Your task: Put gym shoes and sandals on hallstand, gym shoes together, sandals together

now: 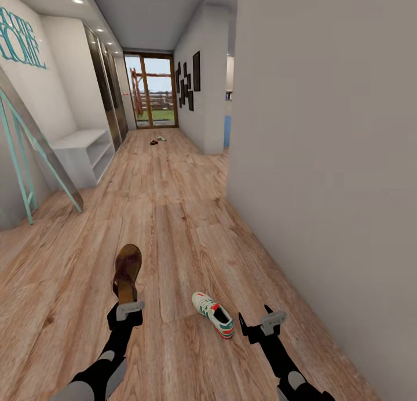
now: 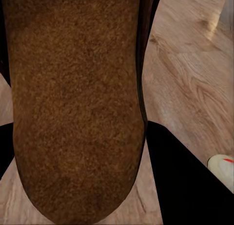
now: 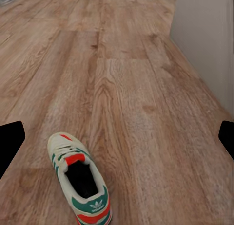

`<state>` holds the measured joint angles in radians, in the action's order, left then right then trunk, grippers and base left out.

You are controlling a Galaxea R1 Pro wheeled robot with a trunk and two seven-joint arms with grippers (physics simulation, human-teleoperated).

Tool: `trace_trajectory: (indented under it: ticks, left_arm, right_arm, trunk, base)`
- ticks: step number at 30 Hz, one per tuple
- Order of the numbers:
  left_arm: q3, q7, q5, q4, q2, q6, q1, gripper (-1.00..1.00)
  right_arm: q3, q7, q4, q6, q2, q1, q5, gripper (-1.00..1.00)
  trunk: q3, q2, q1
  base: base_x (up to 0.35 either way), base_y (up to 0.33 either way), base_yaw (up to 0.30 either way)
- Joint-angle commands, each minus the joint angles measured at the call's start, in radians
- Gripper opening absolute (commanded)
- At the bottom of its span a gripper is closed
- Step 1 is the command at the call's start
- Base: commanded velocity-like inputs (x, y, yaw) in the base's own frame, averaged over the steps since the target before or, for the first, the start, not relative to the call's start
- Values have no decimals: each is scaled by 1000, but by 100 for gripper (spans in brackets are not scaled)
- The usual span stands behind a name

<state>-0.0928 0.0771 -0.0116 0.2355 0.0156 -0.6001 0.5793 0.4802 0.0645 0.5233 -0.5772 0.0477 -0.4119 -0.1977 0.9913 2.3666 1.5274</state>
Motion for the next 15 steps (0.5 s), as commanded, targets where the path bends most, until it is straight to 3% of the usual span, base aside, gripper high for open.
trace_trajectory:
  ticks: [1,15]
  left_arm:
    - [-6,2,-2,-2,-1,-2,1,-100]
    - [0,-2,-2,16,-7,-9,-3,-100]
  right_arm:
    - [9,7,2,-2,5,-2,-6,100]
    - [8,14,7,-1,21,-8,-10,100]
  trunk:
    - [1,0,0]
    - [1,0,0]
  base:
    - [0,0,0]
    - [0,0,0]
